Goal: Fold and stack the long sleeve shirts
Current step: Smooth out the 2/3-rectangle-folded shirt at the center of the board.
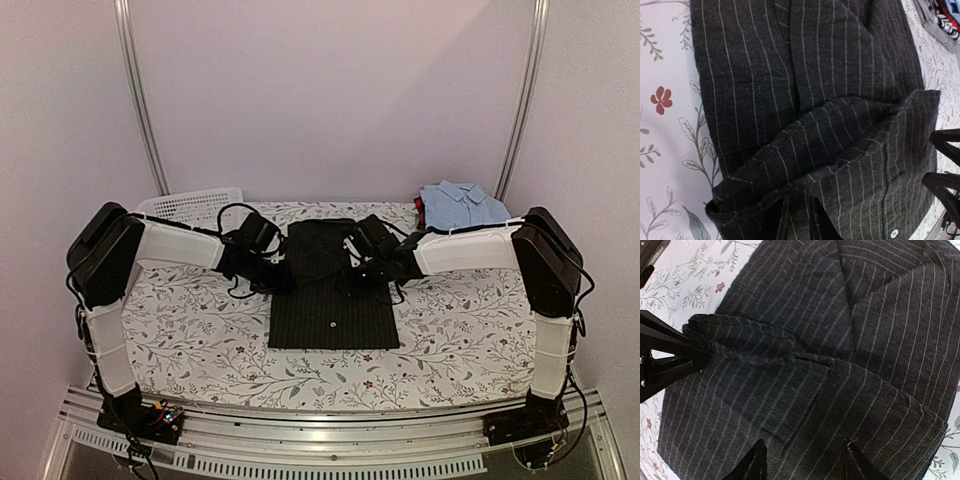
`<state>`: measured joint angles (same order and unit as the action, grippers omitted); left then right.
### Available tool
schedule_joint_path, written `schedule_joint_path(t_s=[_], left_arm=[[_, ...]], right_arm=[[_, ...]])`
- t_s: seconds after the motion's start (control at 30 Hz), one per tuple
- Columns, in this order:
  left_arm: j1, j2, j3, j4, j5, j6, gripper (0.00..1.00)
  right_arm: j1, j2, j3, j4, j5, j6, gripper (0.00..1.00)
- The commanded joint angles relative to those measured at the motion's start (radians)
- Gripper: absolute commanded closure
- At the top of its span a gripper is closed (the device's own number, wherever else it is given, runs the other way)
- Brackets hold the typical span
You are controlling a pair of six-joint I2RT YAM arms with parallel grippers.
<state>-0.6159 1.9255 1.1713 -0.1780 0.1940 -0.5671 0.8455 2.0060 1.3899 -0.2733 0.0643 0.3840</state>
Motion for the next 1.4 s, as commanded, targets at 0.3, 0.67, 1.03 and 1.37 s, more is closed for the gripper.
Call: schedule_joint_path(t_s=[0.3, 0.67, 1.03, 1.37], left_arm=[[0.039, 0.155, 0.087, -0.008, -0.032, 0.023, 0.90], [0.042, 0.062, 0.081, -0.035, -0.068, 0.040, 0.88], [0.044, -0.060, 0.029, -0.046, -0.057, 0.049, 0.79], [0.042, -0.318, -0.224, -0.010, 0.038, 0.001, 0.73]], right_arm=[[-0.115, 0.060, -0.081, 0.076, -0.093, -0.013, 0.51], [-0.151, -0.049, -0.122, 0.066, -0.036, 0.008, 0.51], [-0.178, 0.070, -0.112, 0.075, -0.085, 0.038, 0.51], [-0.180, -0.074, -0.124, 0.022, -0.074, 0.047, 0.48]])
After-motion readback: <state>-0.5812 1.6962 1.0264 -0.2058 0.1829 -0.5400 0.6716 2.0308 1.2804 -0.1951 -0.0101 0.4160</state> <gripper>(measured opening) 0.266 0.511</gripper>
